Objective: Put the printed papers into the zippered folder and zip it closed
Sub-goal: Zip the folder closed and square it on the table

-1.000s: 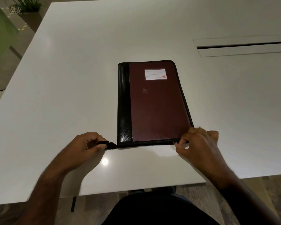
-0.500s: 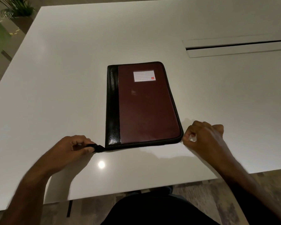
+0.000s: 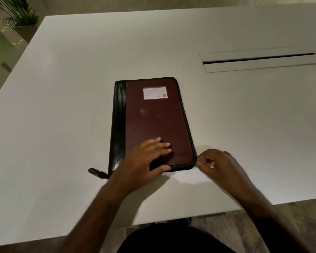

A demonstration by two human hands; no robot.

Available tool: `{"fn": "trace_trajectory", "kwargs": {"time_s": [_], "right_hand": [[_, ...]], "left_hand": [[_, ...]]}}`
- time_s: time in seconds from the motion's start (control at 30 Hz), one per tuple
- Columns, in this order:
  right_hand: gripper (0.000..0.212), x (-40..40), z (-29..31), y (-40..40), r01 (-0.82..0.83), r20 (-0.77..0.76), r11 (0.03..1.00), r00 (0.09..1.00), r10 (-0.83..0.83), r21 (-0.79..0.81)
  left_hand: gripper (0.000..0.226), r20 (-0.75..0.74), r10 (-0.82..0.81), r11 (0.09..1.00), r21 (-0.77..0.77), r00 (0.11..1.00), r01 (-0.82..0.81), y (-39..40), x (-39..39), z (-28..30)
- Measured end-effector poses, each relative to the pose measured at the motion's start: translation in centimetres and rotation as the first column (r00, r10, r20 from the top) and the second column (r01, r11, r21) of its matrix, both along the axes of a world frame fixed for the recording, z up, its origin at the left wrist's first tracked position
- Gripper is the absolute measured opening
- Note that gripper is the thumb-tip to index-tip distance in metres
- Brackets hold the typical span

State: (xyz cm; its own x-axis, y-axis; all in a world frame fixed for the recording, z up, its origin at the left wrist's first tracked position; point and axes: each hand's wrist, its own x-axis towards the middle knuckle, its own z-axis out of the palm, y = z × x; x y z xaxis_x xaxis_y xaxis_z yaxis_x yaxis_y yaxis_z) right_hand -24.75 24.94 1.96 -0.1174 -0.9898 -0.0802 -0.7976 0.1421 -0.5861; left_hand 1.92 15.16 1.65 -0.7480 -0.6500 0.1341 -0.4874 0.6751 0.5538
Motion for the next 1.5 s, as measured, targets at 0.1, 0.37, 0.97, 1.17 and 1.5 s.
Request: {"fn": "trace_trajectory", "kwargs": {"time_s": [0.1, 0.37, 0.97, 1.17, 1.5], "right_hand": [[0.006, 0.1, 0.3, 0.0, -0.007, -0.004, 1.0, 1.0, 0.007, 0.001], [0.009, -0.2, 0.8, -0.3, -0.031, -0.096, 0.999, 0.995, 0.032, 0.007], [0.016, -2.7, 0.5, -5.1, -0.034, -0.116, 0.999, 0.993, 0.029, -0.041], [0.016, -3.3, 0.0, -7.7, -0.041, -0.117, 0.996, 0.993, 0.032, -0.078], [0.015, -4.5, -0.6, -12.5, -0.043, -0.111, 0.994, 0.993, 0.031, -0.103]], "left_hand": [[0.061, 0.07, -0.111, 0.99, -0.08, 0.991, 0.117, 0.1, -2.8, -1.3], [0.034, 0.108, -0.202, 0.914, -0.336, 0.973, 0.227, 0.3, -3.9, -1.7], [0.022, -0.043, -0.216, 0.874, -0.453, 0.975, 0.174, 0.5, -4.0, -2.0], [0.022, -0.054, -0.224, 0.869, -0.463, 0.973, 0.174, 0.5, -4.1, -2.0], [0.026, -0.056, -0.223, 0.881, -0.44, 0.973, 0.177, 0.4, -4.0, -2.3]]}}
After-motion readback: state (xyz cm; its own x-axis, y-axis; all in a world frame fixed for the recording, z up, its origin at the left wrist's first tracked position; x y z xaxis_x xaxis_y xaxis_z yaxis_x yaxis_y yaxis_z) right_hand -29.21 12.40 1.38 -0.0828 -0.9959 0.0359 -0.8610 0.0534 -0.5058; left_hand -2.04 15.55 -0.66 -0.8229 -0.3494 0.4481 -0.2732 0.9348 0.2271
